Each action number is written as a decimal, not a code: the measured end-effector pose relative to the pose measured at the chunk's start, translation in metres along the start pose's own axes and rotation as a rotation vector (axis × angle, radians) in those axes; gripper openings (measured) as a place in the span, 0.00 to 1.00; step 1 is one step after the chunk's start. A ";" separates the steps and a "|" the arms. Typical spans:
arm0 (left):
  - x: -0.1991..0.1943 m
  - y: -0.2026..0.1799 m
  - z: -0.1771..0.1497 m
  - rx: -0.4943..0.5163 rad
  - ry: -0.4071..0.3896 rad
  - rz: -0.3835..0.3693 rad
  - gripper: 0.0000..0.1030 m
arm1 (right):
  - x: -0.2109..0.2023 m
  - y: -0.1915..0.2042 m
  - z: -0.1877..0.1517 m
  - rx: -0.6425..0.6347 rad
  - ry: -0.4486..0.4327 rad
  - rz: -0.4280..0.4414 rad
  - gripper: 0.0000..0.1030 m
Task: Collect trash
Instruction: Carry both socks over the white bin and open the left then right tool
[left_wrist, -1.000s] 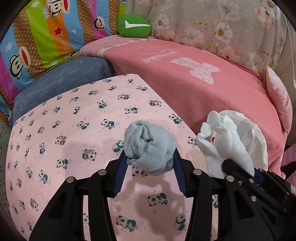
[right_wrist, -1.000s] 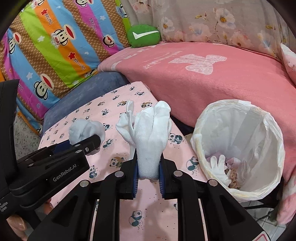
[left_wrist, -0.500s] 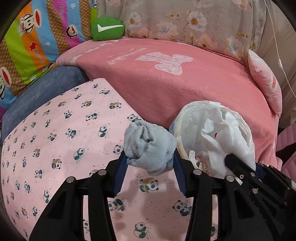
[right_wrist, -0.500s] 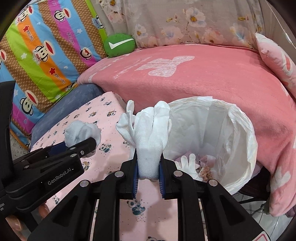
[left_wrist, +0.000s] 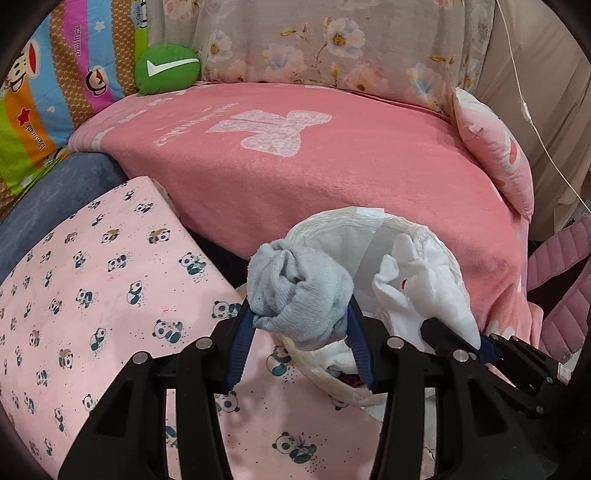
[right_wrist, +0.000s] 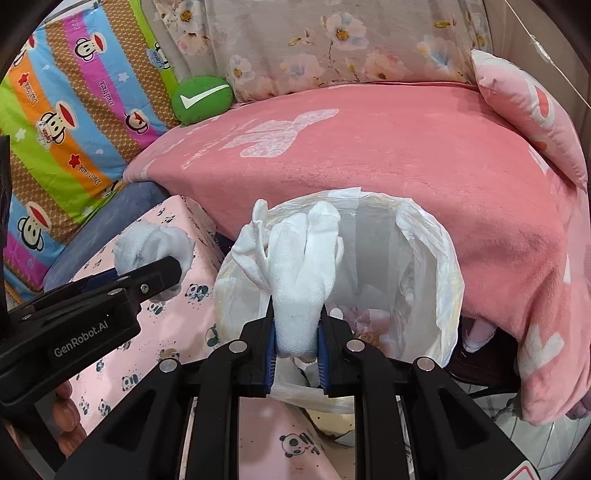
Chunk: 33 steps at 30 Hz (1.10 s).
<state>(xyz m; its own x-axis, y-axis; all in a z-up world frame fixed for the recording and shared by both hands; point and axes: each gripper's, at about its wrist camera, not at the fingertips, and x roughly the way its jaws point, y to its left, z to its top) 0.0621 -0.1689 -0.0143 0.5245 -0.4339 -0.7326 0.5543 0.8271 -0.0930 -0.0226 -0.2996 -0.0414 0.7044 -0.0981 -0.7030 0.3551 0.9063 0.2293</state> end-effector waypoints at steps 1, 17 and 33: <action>0.003 -0.003 0.001 0.003 0.002 -0.004 0.45 | 0.002 -0.004 0.001 0.000 -0.002 -0.009 0.18; 0.016 -0.023 0.008 0.018 -0.021 0.005 0.79 | 0.015 -0.035 0.014 0.024 -0.010 -0.054 0.24; -0.009 0.012 0.001 -0.068 -0.059 0.103 0.86 | 0.002 -0.014 0.016 -0.024 -0.017 -0.054 0.47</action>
<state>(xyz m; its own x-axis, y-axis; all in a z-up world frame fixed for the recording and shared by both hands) 0.0642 -0.1556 -0.0082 0.6146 -0.3638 -0.6999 0.4513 0.8899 -0.0662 -0.0167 -0.3189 -0.0353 0.6949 -0.1538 -0.7025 0.3783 0.9089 0.1753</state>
